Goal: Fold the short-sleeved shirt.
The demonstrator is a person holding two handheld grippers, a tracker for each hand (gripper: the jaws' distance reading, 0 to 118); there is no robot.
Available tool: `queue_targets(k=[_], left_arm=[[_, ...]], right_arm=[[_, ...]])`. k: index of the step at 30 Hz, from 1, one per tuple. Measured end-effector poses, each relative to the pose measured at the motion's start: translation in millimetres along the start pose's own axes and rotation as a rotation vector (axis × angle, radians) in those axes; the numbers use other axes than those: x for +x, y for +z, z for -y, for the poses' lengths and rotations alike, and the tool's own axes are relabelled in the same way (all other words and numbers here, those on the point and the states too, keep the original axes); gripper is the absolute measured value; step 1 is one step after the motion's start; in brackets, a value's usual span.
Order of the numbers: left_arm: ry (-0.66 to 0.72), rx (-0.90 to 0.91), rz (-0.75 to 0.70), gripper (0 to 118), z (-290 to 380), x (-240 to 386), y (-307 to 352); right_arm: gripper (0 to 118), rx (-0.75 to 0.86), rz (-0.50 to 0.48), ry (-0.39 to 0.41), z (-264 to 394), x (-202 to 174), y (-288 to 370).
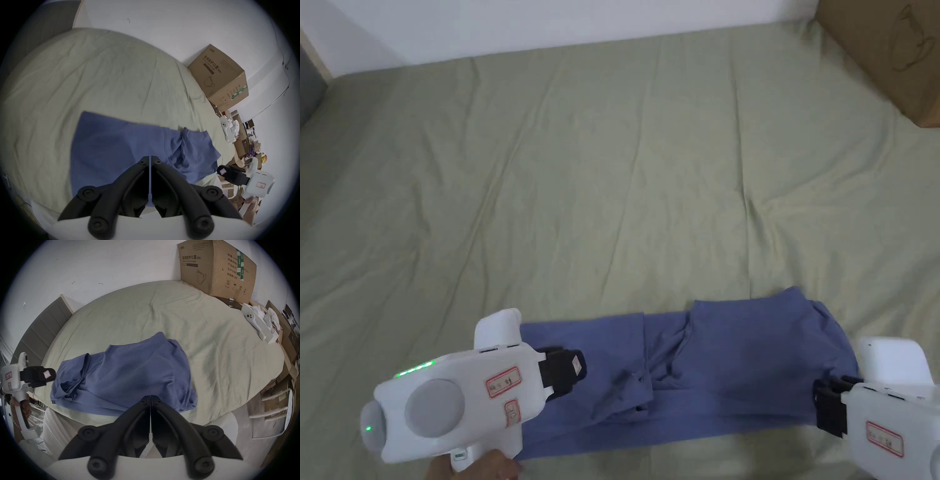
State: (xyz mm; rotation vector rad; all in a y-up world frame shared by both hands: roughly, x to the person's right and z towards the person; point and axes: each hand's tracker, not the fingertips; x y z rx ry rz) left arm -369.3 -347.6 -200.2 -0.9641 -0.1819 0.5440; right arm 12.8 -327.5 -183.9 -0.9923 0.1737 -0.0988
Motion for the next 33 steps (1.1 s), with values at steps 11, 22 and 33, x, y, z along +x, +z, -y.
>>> queue_targets(k=[11, 22, 33], left_arm=[[-0.194, -0.248, 0.161, 2, 46, 64, -56], [0.035, -0.017, 0.232, 2, 12, -16, 22], [0.327, -0.003, 0.27, 116, 24, -143, 57]], right_arm=[[1, -0.01, -0.003, 0.017, 3, -1, 1], [1, 0.018, 0.012, 0.023, -7, -3, 14], [1, -0.005, -0.013, 0.144, -10, -51, 8]])
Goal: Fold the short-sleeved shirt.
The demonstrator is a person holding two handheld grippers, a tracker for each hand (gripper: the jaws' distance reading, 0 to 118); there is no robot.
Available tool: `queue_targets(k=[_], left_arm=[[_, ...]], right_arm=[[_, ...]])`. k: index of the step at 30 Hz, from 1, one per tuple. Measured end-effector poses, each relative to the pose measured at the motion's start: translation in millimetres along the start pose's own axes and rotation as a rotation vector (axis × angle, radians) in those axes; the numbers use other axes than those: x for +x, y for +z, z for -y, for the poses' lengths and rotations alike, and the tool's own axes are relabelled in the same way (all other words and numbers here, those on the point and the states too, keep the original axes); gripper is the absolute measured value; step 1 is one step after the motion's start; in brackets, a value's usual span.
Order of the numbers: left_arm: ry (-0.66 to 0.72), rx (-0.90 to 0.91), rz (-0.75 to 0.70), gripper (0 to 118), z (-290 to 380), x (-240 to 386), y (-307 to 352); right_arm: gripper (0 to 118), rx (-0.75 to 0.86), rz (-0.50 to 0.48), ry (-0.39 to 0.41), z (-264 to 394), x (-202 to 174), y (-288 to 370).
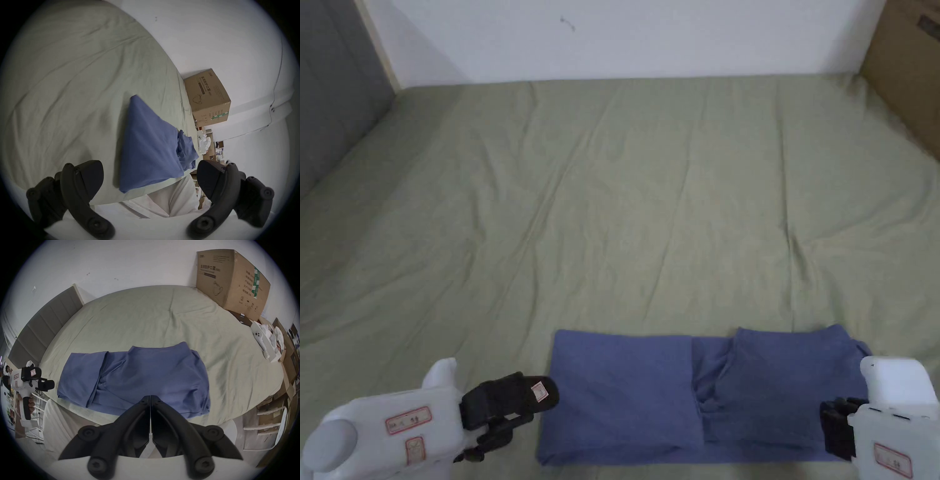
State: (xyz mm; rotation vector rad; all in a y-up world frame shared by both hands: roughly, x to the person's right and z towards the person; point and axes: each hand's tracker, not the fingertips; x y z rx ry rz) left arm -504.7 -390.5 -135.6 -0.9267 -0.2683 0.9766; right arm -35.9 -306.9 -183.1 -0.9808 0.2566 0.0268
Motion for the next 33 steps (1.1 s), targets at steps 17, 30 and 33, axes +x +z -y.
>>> queue_targets(k=[17, 30, 33], left_arm=[[0.124, -0.045, 0.105, 12, 0, -39, -42], [0.072, 0.022, -0.153, 11, -38, -41, 64], [0.027, 0.044, -0.218, 11, -39, -21, 76]], right_arm=[[1, -0.006, -0.029, 0.067, -5, -17, 7], [1, -0.004, -0.057, -0.04, -2, 4, -1], [1, -0.014, -0.052, -0.053, 1, 11, -4]])
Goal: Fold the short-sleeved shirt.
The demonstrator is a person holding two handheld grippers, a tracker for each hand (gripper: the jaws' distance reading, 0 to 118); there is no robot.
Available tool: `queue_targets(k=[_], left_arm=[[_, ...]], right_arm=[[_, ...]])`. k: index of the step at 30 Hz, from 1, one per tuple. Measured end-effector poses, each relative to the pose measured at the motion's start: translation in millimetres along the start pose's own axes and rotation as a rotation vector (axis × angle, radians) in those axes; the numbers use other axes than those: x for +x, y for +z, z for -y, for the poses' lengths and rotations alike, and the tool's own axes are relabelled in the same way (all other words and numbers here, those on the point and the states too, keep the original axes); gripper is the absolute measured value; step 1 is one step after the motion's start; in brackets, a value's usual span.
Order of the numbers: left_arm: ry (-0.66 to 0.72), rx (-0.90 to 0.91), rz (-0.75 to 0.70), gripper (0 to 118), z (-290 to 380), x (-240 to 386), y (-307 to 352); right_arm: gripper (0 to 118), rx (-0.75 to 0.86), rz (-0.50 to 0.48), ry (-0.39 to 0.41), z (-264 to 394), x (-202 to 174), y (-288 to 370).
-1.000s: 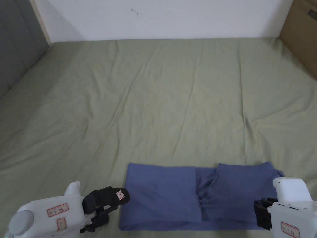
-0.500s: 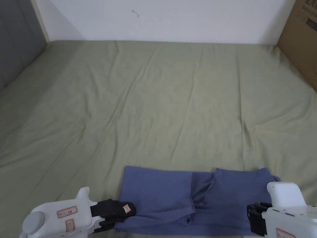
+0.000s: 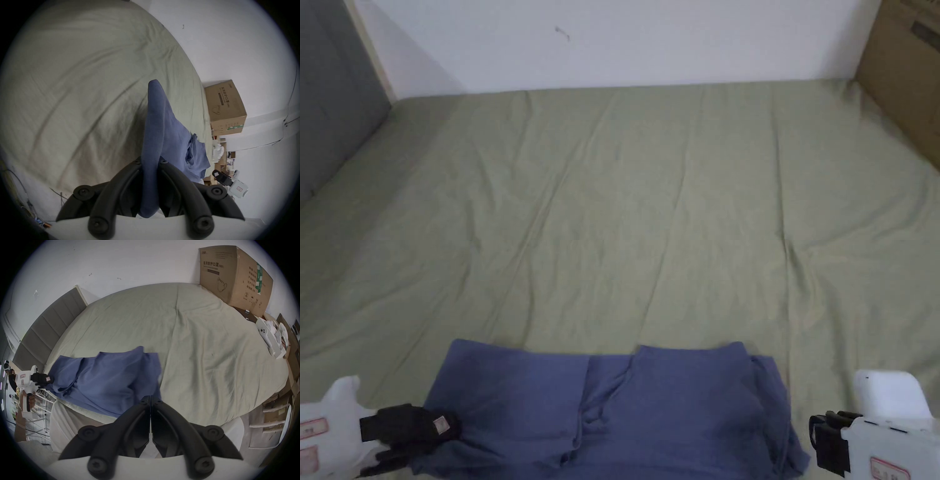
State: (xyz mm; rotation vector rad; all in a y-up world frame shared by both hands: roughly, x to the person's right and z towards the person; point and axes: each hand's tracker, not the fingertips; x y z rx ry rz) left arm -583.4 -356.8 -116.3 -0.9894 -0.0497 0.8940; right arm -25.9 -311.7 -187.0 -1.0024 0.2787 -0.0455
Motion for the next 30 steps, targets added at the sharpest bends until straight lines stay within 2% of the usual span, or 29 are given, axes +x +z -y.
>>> queue_targets(k=[3, 5, 9, 13, 16, 18, 19, 20, 21, 22, 23, 27, 28, 29, 30], left_arm=[[-0.075, 0.032, 0.029, 11, 1, 47, 7], [-0.197, 0.05, 0.046, 11, 6, 95, 11], [-0.354, 0.055, 0.105, 11, 23, 180, -3], [-0.522, -0.007, 0.098, 11, 48, 251, -51], [-0.629, -0.127, 0.122, 12, 70, 286, -104], [-0.679, -0.189, 0.08, 13, 91, 301, -144], [-0.692, -0.222, 0.086, 18, 102, 305, -160], [-0.701, -0.265, 0.098, 32, 112, 308, -173], [-0.717, -0.341, 0.115, 63, 120, 307, -190], [-0.698, -0.376, 0.101, 86, 128, 305, -202], [-0.654, -0.382, 0.045, 97, 134, 301, -212], [-0.51, -0.304, 0.103, 94, 117, 287, -193], [-0.463, -0.268, 0.132, 89, 106, 283, -179], [-0.445, -0.23, 0.162, 78, 98, 279, -167], [-0.443, -0.184, 0.165, 51, 89, 276, -154]], right_arm=[[1, 0.005, 0.011, -0.01, 2, 8, 1], [1, 0.009, 0.003, -0.036, 1, 15, 3], [1, 0.03, 0.007, -0.073, 2, 30, 8], [1, 0.052, 0.024, -0.12, 4, 50, 16], [1, 0.062, 0.036, -0.168, 10, 66, 20], [1, 0.059, 0.053, -0.201, 17, 76, 23], [1, 0.056, 0.057, -0.213, 20, 81, 24], [1, 0.052, 0.062, -0.225, 23, 86, 24], [1, 0.044, 0.07, -0.237, 27, 90, 24], [1, 0.04, 0.078, -0.248, 30, 94, 24], [1, 0.035, 0.086, -0.26, 33, 98, 26], [1, 0.034, 0.095, -0.281, 40, 107, 32], [1, 0.033, 0.098, -0.284, 40, 108, 33], [1, 0.031, 0.099, -0.286, 40, 109, 33], [1, 0.032, 0.098, -0.289, 40, 109, 32]])
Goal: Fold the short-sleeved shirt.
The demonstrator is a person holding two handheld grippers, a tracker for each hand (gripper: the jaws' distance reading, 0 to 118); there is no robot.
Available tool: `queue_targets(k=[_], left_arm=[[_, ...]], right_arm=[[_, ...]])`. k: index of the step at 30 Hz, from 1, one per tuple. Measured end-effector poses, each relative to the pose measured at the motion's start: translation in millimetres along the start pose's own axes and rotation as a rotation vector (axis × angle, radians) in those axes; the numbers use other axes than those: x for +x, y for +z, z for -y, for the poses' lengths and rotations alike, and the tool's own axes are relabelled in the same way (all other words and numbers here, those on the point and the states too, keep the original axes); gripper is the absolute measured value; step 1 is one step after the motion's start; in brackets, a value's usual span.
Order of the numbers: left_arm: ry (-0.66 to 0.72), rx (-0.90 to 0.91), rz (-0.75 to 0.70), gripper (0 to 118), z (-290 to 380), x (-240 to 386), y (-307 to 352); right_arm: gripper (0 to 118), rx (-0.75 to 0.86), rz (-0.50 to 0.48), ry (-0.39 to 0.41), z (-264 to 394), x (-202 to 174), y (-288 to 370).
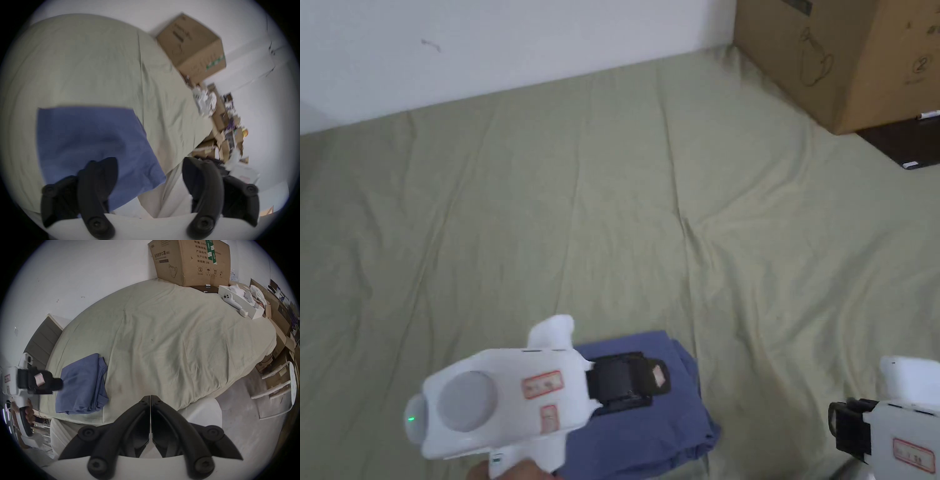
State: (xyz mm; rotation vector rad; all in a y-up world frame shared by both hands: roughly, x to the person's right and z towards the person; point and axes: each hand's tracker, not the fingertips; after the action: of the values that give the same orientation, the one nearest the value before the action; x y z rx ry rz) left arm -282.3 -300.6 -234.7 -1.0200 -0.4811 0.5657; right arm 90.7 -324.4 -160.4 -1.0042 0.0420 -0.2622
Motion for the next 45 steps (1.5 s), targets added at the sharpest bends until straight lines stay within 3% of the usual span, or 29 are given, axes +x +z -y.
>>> queue_targets(k=[1, 2, 5, 14, 25, 28, 33, 38, 43, 45], left_arm=[[-0.004, 0.051, -0.039, 25, -3, -4, 15], [-0.033, 0.084, -0.118, 7, -6, -7, 23], [-0.105, 0.084, -0.289, 1, -6, -19, 26], [-0.067, -0.157, -0.143, 0, 31, -10, -67], [-0.215, -0.256, -0.07, 0, 51, 44, -116], [-0.18, -0.263, 0.054, 0, 48, 42, -106], [-0.154, -0.115, 0.054, 0, 33, 16, -45], [0.08, 0.079, 0.068, 0, 28, -55, 34], [0.222, 0.118, -0.008, 0, 44, -123, 75], [0.271, 0.129, 0.013, 0, 51, -140, 78]], right_arm=[[1, 0.002, -0.003, -0.002, 0, -1, -1], [1, 0.005, -0.006, -0.002, -1, -6, -1], [1, 0.009, -0.021, 0.007, -2, -14, -4], [1, -0.008, -0.047, 0.035, 0, -24, -7], [1, -0.011, 0.013, 0.012, 1, -11, 0], [1, -0.012, 0.012, 0.039, -2, -21, 2], [1, -0.01, -0.026, 0.124, -11, -52, 1], [1, -0.014, -0.101, 0.261, -22, -98, -16], [1, -0.043, -0.164, 0.409, -31, -154, -46], [1, -0.071, -0.18, 0.401, -34, -169, -65]])
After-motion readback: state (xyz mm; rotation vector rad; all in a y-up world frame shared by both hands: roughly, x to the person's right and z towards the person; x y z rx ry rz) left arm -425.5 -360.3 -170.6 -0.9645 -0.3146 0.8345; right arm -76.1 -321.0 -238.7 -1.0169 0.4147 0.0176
